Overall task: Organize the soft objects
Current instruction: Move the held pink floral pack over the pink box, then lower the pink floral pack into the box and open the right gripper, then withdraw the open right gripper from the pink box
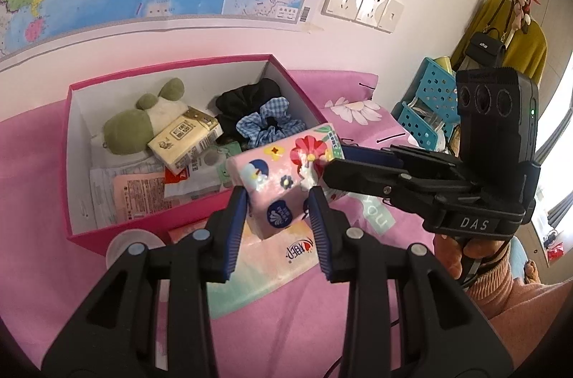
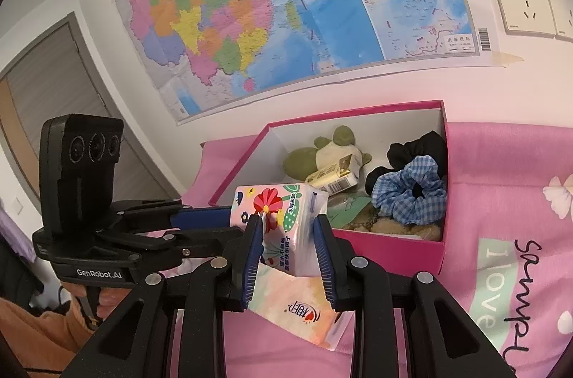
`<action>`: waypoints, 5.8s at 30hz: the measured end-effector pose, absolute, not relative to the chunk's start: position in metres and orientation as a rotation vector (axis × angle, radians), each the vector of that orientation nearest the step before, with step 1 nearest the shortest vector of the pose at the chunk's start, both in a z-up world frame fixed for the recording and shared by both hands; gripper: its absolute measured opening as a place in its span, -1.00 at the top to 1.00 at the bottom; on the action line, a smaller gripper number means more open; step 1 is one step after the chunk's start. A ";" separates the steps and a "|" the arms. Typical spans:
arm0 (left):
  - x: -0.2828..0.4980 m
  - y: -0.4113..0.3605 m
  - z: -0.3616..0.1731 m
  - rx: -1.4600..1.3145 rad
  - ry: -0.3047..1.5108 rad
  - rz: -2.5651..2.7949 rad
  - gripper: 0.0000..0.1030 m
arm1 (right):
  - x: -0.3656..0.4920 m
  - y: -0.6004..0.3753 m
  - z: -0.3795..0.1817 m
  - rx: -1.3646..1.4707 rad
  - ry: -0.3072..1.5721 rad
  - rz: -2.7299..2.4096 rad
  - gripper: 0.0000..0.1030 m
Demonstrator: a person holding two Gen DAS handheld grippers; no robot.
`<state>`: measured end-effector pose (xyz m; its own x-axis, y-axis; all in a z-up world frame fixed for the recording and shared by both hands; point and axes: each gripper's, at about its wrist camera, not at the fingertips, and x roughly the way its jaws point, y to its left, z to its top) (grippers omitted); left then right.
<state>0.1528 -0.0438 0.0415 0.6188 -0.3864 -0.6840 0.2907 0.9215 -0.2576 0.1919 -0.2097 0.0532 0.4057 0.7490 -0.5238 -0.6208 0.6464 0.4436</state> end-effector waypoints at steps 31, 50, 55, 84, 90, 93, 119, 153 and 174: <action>0.184 -0.039 0.044 -0.121 0.818 -0.354 0.29 | 0.219 -0.203 0.055 0.196 0.750 0.865 0.41; 0.205 -0.041 0.044 -0.118 0.830 -0.338 0.29 | 0.237 -0.203 0.048 0.216 0.768 0.834 0.41; 0.210 -0.042 0.044 -0.116 0.833 -0.334 0.29 | 0.240 -0.203 0.048 0.218 0.767 0.828 0.41; 0.225 -0.039 0.045 -0.122 0.849 -0.298 0.29 | 0.255 -0.198 0.048 0.221 0.779 0.817 0.41; 0.227 -0.039 0.045 -0.121 0.854 -0.291 0.29 | 0.257 -0.197 0.048 0.219 0.783 0.816 0.41; 0.229 -0.038 0.045 -0.121 0.856 -0.288 0.29 | 0.259 -0.194 0.047 0.216 0.787 0.814 0.41; 0.241 -0.035 0.046 -0.122 0.879 -0.251 0.29 | 0.274 -0.185 0.052 0.207 0.794 0.806 0.41; 0.277 -0.023 0.033 -0.174 0.996 -0.218 0.28 | 0.303 -0.180 0.035 0.254 0.855 0.757 0.41; 0.196 -0.009 0.062 -0.118 0.738 -0.196 -0.58 | 0.257 -0.203 0.048 0.172 0.749 0.656 -0.25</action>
